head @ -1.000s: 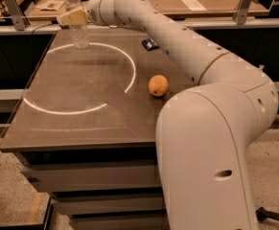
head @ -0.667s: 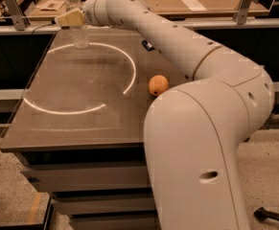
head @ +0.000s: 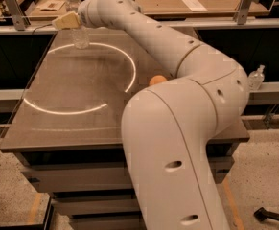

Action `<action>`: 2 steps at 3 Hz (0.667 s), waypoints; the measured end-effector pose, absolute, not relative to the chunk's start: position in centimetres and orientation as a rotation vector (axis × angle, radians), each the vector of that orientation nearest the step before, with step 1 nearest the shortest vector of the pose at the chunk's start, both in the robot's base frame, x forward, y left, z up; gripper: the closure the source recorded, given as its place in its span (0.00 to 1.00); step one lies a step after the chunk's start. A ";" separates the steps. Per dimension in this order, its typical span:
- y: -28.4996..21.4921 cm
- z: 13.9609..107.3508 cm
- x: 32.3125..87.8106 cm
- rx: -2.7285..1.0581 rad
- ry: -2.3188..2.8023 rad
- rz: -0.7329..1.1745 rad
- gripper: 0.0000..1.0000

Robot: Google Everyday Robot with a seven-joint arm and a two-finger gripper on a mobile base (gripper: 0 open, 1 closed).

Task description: Move water bottle near orange

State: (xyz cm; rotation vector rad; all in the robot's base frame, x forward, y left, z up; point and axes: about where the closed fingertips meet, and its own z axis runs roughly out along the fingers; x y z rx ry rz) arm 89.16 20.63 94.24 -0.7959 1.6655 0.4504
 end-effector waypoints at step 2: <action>23.5 93.5 90.7 -0.862 1.643 0.480 0.41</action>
Offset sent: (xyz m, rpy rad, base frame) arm 0.0322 0.0384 0.0017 -0.0187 -0.0250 0.1027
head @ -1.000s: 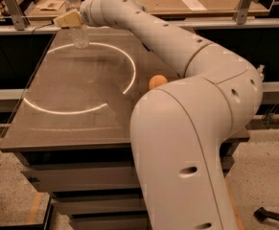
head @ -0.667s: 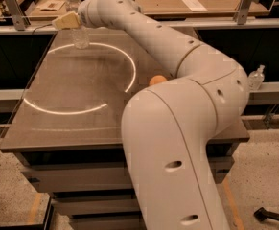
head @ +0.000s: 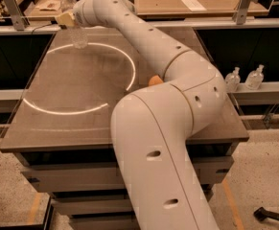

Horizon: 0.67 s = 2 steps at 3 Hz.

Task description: Move water bottle near orange

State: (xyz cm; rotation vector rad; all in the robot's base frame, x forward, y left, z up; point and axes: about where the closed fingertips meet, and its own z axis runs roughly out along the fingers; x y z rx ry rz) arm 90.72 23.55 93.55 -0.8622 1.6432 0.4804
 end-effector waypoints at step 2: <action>24.7 93.6 91.4 -0.895 1.623 0.495 0.88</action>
Offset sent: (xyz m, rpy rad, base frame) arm 0.0168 0.0093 0.0088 -0.0047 -0.0199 0.0420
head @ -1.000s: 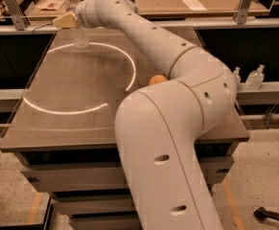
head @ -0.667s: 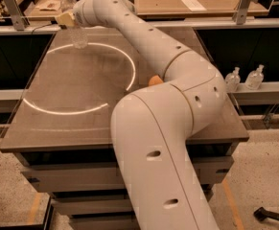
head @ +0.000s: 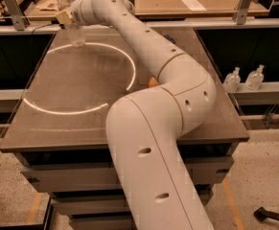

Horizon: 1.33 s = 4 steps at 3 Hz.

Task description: Move water bottle near orange

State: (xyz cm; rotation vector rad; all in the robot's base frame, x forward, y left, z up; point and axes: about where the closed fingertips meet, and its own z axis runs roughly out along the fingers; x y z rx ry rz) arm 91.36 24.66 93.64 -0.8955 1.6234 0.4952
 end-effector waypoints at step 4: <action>11.8 96.3 85.2 -0.728 1.582 0.532 1.00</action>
Offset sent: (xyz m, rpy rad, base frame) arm -0.0640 -0.1295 0.0031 0.1525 -0.0004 -0.0449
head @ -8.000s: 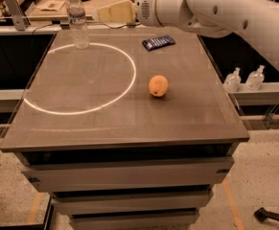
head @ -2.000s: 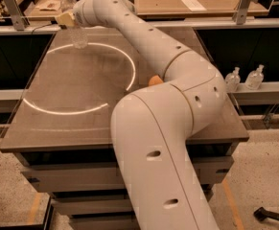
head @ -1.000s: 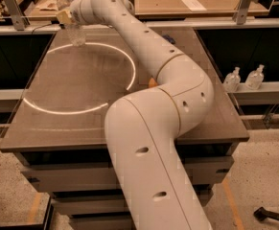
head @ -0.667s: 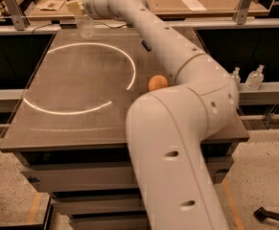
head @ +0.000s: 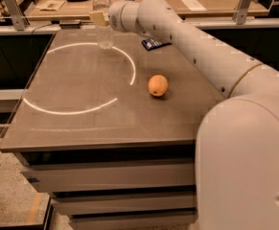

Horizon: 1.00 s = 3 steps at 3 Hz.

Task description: Move water bottle near orange

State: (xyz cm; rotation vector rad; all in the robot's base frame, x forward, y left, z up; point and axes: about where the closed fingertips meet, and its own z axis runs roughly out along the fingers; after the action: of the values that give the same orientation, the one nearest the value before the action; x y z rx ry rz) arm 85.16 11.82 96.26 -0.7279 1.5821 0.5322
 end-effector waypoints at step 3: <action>3.7 94.2 77.7 -0.661 1.700 0.508 1.00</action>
Offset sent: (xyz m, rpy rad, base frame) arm -0.0832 -0.0925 -0.0244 -0.0024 0.1134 -0.0623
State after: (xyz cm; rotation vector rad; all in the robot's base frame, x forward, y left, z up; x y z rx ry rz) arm 77.69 3.72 94.23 -0.6607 1.7000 0.5076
